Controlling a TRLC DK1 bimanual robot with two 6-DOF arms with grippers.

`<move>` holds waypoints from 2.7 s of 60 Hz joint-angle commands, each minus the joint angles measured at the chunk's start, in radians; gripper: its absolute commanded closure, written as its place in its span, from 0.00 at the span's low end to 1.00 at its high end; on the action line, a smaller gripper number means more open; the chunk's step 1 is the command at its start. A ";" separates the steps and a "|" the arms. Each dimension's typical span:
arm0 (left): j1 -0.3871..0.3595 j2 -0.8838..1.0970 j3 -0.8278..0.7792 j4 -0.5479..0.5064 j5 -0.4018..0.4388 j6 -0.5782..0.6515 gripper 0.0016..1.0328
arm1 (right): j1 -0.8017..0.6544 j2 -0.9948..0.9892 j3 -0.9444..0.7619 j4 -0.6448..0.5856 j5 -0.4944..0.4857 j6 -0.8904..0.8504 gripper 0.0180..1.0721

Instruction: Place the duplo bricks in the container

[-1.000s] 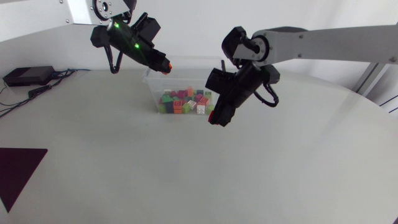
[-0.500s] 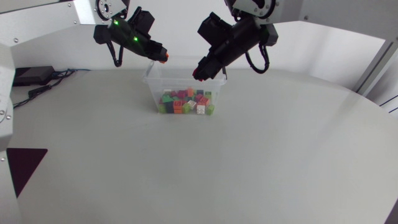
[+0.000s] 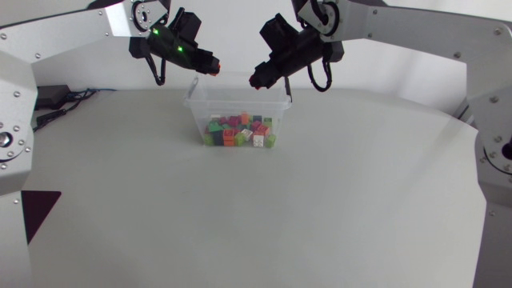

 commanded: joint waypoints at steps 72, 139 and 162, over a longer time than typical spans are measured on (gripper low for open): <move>0.073 -0.172 -0.177 0.297 -0.182 -0.129 0.05 | -0.048 -0.180 -0.187 0.409 0.326 0.148 0.04; 0.168 -0.850 -1.008 0.742 -0.282 -0.109 0.05 | -0.040 -0.816 -0.957 0.762 0.587 0.082 0.04; 0.198 -1.042 -1.215 0.794 -0.282 -0.095 0.04 | -0.014 -1.019 -1.161 0.773 0.650 0.055 0.04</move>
